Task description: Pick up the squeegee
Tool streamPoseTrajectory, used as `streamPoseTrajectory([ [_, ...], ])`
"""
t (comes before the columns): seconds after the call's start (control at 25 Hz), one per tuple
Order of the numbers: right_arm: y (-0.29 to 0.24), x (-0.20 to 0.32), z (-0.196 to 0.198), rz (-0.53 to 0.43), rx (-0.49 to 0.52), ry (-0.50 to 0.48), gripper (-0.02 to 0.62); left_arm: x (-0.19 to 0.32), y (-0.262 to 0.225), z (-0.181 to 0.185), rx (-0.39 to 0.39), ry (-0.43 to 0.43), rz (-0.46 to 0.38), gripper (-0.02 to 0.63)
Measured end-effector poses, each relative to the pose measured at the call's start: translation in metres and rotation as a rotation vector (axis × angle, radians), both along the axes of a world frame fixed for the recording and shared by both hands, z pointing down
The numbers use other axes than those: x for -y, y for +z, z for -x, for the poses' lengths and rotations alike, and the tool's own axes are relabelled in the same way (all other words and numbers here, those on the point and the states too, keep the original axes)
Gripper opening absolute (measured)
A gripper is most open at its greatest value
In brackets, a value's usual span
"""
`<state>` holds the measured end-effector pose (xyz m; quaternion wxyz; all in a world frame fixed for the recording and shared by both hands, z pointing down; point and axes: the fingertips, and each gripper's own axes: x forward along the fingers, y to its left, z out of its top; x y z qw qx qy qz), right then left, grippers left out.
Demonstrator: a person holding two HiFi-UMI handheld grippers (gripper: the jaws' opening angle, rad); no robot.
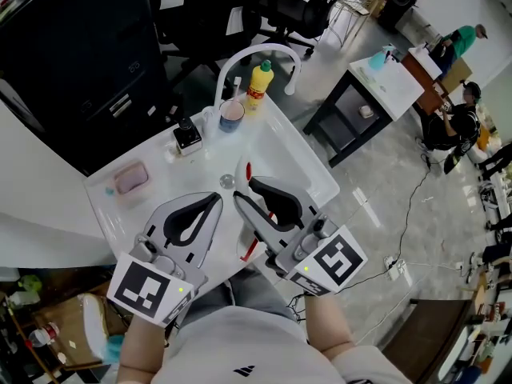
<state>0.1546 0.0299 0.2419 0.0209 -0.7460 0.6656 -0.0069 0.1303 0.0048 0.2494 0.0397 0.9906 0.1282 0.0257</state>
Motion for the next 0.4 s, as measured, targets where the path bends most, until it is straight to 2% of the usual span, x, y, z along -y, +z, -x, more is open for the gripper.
streamPoseTrajectory([
  [0.4, 0.0012, 0.0016, 0.0037, -0.006, 0.002, -0.007, 0.104, -0.0003, 0.0009, 0.0020, -0.007, 0.004, 0.000, 0.012],
])
